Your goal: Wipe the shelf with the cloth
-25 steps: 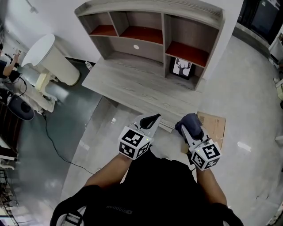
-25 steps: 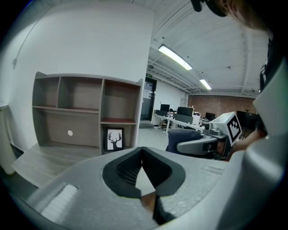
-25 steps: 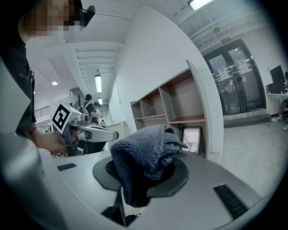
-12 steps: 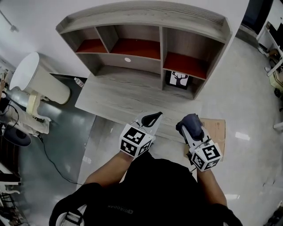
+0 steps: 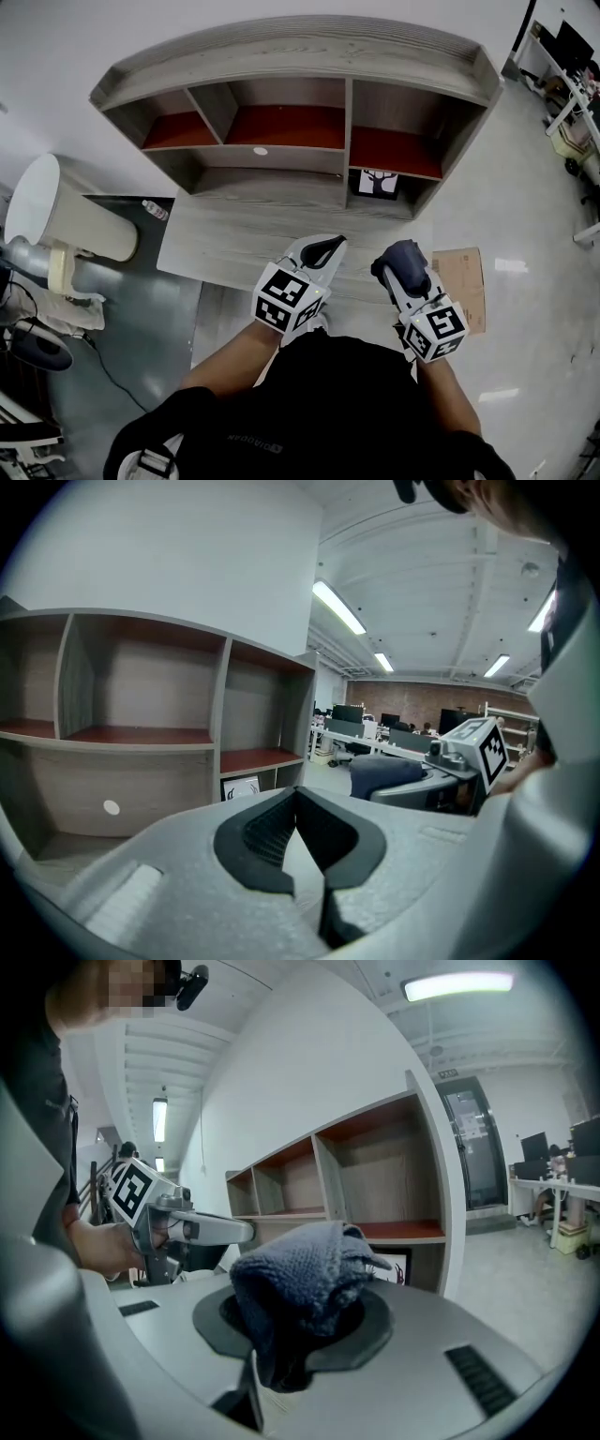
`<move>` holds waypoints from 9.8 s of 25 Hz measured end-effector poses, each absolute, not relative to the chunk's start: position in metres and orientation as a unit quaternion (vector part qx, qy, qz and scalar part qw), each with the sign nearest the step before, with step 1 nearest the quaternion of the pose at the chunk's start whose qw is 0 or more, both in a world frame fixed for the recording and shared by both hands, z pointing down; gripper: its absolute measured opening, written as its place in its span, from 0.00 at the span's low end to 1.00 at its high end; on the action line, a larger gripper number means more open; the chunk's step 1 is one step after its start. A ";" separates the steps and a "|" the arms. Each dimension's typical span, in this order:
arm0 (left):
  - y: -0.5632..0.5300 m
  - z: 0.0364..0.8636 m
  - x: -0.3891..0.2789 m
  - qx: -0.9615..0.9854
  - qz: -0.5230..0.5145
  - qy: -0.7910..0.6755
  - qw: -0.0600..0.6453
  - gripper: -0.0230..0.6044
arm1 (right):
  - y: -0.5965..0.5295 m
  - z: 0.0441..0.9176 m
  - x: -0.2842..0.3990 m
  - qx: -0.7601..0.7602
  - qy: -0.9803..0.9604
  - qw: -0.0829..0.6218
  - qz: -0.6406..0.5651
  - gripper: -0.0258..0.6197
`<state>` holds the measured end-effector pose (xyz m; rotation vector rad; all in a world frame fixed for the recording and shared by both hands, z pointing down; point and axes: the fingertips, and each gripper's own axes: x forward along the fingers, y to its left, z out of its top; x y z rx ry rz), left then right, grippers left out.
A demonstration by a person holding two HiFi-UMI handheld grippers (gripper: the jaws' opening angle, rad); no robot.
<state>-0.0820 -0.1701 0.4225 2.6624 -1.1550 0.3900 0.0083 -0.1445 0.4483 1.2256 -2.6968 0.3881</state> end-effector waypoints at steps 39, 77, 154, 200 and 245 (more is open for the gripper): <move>-0.203 0.416 -0.138 0.888 0.096 -0.436 0.108 0.05 | -0.347 0.352 -0.029 0.462 -0.879 0.107 -0.052 0.20; -0.203 0.426 -0.153 0.869 0.113 -0.467 0.120 0.05 | -0.476 0.327 -0.006 0.539 -0.822 0.149 -0.108 0.19; -0.200 0.427 -0.167 0.842 0.113 -0.513 0.125 0.05 | -0.480 0.418 -0.067 0.486 -0.855 0.175 -0.046 0.20; -0.217 0.426 -0.132 0.868 0.121 -0.467 0.118 0.05 | -0.497 0.439 0.073 0.606 -0.773 0.190 -0.006 0.20; -0.209 0.426 -0.148 0.862 0.112 -0.481 0.118 0.05 | -0.429 0.275 -0.068 0.486 -0.862 0.104 -0.102 0.20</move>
